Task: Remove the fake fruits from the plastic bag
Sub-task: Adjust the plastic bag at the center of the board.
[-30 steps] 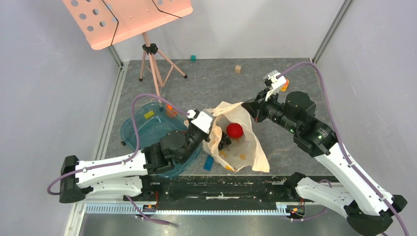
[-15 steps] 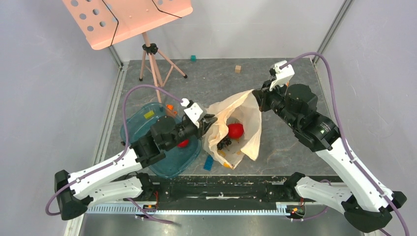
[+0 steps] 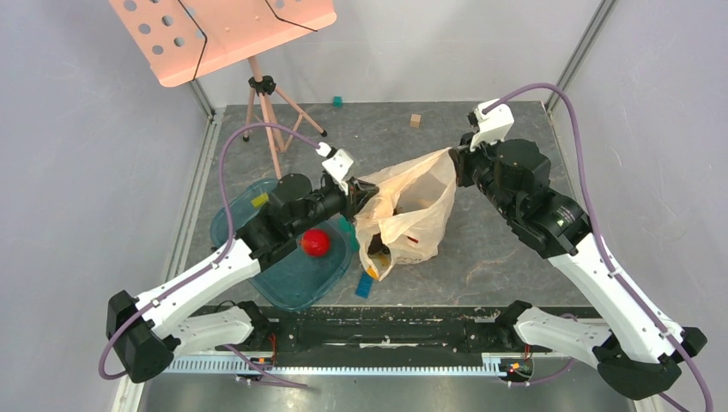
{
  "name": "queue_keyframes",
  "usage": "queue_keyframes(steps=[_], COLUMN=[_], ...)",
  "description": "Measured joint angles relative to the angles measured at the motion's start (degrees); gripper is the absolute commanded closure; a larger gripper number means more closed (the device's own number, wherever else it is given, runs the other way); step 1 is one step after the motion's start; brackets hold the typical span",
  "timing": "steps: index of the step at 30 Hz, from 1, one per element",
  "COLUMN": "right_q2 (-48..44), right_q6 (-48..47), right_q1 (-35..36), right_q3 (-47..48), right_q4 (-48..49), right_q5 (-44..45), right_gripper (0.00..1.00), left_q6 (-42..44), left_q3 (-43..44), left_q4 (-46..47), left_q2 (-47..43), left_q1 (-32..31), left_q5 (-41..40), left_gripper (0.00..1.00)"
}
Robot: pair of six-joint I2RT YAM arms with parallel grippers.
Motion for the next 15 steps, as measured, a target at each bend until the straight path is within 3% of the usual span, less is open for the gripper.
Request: queue_keyframes(steps=[2,3,9,15], right_q2=[-0.2,-0.3,-1.1,-1.1], right_q6=[-0.1,-0.1,-0.2,-0.2], right_q1=[0.0,-0.1,-0.1,-0.1], right_q3=[-0.4,-0.7,-1.7,-1.7], right_q4=[0.0,0.0,0.2,0.4], right_q5=[0.0,0.0,-1.5,-2.7], right_gripper=[1.00,1.00,1.00,1.00], left_q6=[-1.1,-1.9,-4.6,-8.2], left_q3=[0.1,0.1,0.5,-2.1], left_q4=[0.0,0.0,-2.3,-2.2], left_q2=[-0.1,-0.1,-0.8,-8.5], left_q1=[1.1,1.5,2.1,2.1], left_q5=[0.8,1.6,5.7,7.7], left_gripper=[0.43,0.39,0.28,0.17])
